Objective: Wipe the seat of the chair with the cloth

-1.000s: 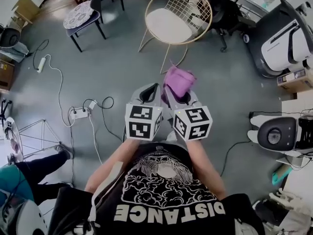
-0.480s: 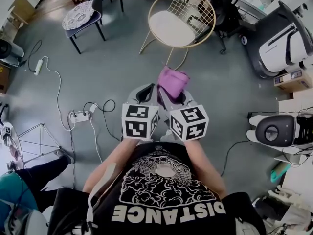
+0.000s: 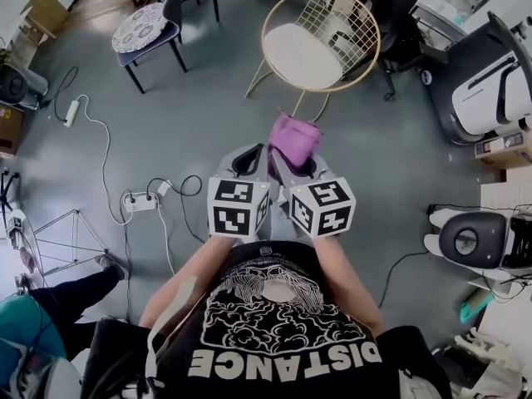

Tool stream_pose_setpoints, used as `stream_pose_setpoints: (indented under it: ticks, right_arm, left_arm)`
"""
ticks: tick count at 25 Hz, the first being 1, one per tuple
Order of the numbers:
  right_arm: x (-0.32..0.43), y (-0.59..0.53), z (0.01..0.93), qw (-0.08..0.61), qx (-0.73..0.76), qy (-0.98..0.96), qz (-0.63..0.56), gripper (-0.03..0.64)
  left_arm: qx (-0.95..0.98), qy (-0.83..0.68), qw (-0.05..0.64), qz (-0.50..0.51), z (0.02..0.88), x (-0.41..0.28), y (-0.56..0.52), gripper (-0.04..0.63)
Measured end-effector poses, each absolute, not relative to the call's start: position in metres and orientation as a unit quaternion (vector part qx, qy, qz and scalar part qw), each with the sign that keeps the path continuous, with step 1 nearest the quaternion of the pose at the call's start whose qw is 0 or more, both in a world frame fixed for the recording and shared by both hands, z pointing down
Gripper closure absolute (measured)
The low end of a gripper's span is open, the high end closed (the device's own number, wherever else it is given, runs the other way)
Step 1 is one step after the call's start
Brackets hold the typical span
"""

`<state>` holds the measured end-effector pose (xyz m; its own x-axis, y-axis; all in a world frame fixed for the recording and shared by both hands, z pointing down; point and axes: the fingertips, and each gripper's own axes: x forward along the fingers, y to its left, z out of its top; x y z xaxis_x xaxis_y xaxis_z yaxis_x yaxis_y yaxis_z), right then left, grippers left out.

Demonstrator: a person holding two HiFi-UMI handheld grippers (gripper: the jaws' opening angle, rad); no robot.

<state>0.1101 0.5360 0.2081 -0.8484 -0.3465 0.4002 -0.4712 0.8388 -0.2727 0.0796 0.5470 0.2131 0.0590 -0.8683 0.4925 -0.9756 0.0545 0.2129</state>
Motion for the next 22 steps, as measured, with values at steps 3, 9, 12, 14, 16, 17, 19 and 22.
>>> stream_pose_setpoints:
  ticks: [3,9,12,14,16,17,19,22]
  right_arm:
    - [0.099,0.510,0.213,0.169,0.205,-0.946,0.186,0.552]
    - [0.087,0.448,0.216,0.168,0.187,-0.949,0.190,0.552]
    - [0.087,0.416,0.219,0.171,0.179,-0.947,0.204,0.552]
    - [0.089,0.395,0.221,0.171,0.174,-0.946,0.212,0.552]
    - [0.092,0.376,0.224,0.170,0.172,-0.945,0.218,0.552]
    - [0.093,0.368,0.227,0.170,0.170,-0.945,0.222,0.552]
    - [0.095,0.355,0.231,0.169,0.167,-0.944,0.231,0.552]
    - [0.098,0.338,0.236,0.165,0.165,-0.942,0.241,0.552]
  left_arm:
    - [0.670,-0.686,0.261,0.108,0.217,0.068,0.522,0.603]
    - [0.659,-0.691,0.278,0.110,0.228,0.054,0.461,0.603]
    - [0.650,-0.694,0.287,0.113,0.230,0.053,0.431,0.603]
    - [0.646,-0.698,0.288,0.116,0.231,0.054,0.411,0.603]
    - [0.643,-0.699,0.288,0.122,0.233,0.057,0.393,0.603]
    - [0.641,-0.700,0.288,0.127,0.234,0.058,0.386,0.603]
    - [0.637,-0.701,0.290,0.137,0.238,0.059,0.374,0.603]
    - [0.633,-0.701,0.293,0.147,0.242,0.060,0.358,0.603]
